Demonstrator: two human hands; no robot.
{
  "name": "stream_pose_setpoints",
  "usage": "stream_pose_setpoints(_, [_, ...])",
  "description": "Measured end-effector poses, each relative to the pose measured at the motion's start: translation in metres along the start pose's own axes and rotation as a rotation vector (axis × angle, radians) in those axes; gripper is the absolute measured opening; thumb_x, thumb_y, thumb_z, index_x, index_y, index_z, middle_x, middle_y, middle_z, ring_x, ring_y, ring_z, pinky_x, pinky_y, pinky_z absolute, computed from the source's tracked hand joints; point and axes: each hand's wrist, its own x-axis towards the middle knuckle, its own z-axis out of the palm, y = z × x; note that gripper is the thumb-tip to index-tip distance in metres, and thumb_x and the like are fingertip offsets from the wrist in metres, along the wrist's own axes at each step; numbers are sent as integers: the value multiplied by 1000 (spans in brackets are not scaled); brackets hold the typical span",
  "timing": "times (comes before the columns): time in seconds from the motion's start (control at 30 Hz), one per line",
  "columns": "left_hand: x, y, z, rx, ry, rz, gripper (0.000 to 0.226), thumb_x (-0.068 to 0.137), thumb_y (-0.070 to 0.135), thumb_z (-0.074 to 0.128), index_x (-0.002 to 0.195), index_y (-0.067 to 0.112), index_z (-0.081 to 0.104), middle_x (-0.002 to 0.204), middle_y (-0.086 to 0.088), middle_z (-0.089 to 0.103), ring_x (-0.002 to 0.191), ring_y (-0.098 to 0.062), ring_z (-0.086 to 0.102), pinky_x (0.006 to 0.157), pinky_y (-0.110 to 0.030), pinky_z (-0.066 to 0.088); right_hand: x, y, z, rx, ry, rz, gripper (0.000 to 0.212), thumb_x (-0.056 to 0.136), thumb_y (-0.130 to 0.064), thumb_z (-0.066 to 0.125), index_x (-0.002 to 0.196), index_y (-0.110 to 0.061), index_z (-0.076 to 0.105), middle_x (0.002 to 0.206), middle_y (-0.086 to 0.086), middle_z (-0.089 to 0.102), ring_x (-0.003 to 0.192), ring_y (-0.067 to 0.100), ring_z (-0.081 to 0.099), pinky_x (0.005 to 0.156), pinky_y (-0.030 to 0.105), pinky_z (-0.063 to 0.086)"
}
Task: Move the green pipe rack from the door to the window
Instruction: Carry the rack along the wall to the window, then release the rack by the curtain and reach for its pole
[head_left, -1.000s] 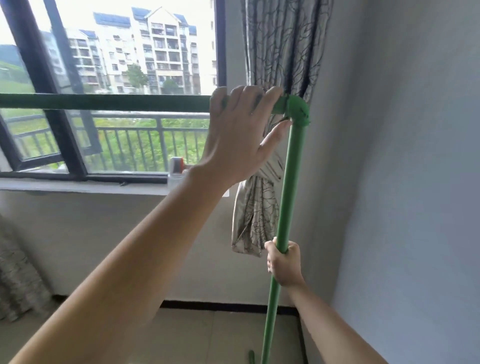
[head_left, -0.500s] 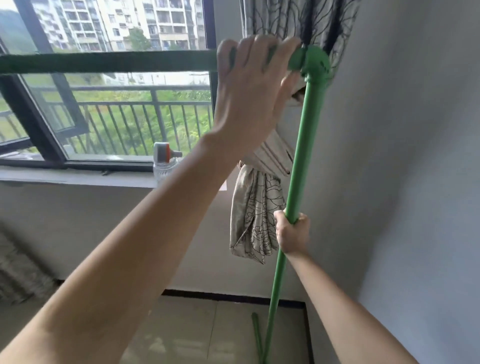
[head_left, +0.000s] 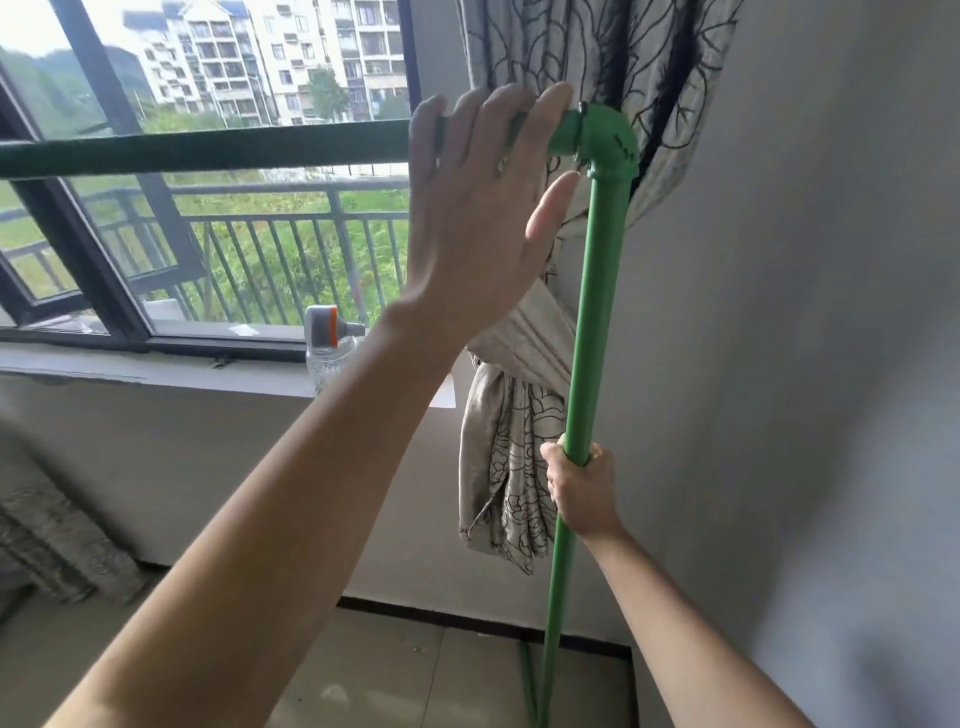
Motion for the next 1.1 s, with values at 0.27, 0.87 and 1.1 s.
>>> stream_pose_setpoints(0.27, [-40, -66, -40, -161, 90, -201, 36, 99, 24, 53, 127, 4, 62, 137, -18, 59, 131, -34, 52, 115, -54, 33, -13, -71, -3, -184, 98, -192, 24, 82, -24, 73, 85, -10, 54, 71, -1, 56, 58, 12, 53, 64, 37, 53])
stream_pose_setpoints(0.87, [-113, -302, -143, 54, -418, -703, 52, 104, 42, 30, 151, 20, 33, 163, -13, 26, 152, -29, 21, 122, -55, 22, -8, -288, 234, -1210, 42, -1038, 65, 87, -55, 39, 132, -9, 49, 123, 21, 61, 116, 41, 54, 106, 60, 31])
stream_pose_setpoints(1.1, [-126, -384, -182, 66, -573, -700, 58, 106, 45, 29, 158, 24, 10, 168, -10, 5, 156, -28, 3, 124, -58, 15, -16, -264, 290, -1186, 196, -1043, 72, 89, -51, 38, 145, -6, 31, 146, 26, 44, 137, 45, 37, 114, 71, 6])
